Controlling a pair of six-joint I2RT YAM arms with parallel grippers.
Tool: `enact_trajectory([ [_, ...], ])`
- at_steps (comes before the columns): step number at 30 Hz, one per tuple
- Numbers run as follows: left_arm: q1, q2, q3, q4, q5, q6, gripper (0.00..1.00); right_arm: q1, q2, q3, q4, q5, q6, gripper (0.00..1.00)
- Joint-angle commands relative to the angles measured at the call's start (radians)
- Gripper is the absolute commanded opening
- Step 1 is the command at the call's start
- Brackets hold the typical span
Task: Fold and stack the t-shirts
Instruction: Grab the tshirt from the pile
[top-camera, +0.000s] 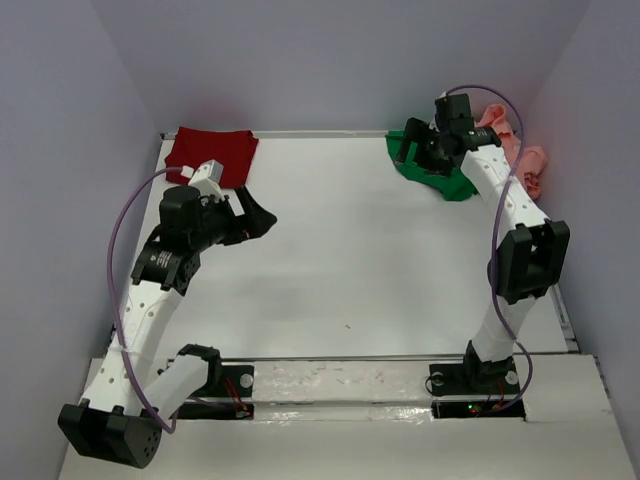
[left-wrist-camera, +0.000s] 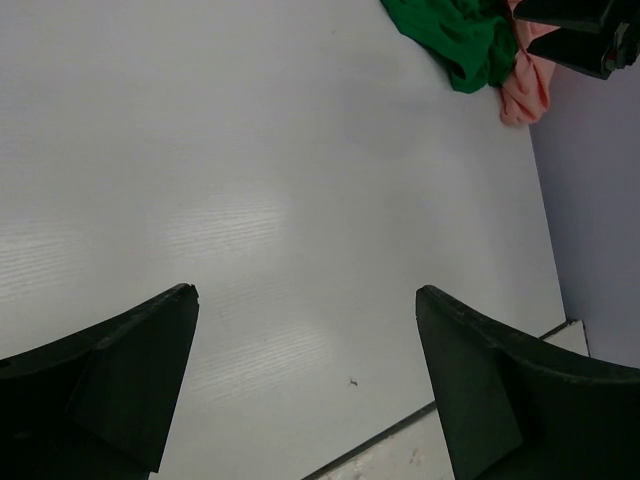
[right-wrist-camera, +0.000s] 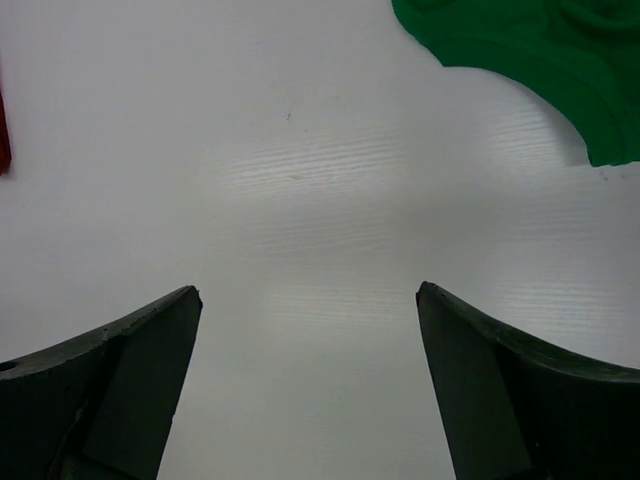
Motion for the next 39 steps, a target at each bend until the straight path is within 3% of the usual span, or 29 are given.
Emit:
enact_trajectory([
  [1, -0.023, 0.027, 0.074, 0.034, 0.003, 0.054, 0.99, 0.006, 0.023, 0.057, -0.008, 0.145, -0.022, 0.95],
  [5, -0.024, 0.089, 0.124, -0.053, -0.119, 0.065, 0.99, -0.038, 0.075, 0.072, -0.003, 0.098, -0.042, 0.94],
  [7, -0.022, 0.125, 0.137, -0.073, -0.124, 0.074, 0.99, -0.069, 0.104, 0.072, 0.000, 0.012, -0.001, 0.94],
  [13, -0.020, 0.182, 0.157, -0.092, -0.118, 0.094, 0.99, -0.135, 0.281, 0.171, -0.015, -0.052, 0.037, 0.92],
  [19, -0.022, 0.192, 0.155, -0.072, -0.101, 0.101, 0.99, -0.145, 0.486, 0.441, -0.092, -0.019, 0.020, 0.84],
  [22, -0.022, 0.191, 0.157, -0.076, -0.104, 0.102, 0.99, -0.145, 0.527, 0.498, -0.104, 0.006, 0.022, 0.83],
  [39, -0.022, 0.185, 0.141, -0.079, -0.084, 0.094, 0.99, -0.145, 0.612, 0.492, -0.072, 0.247, -0.090, 0.88],
])
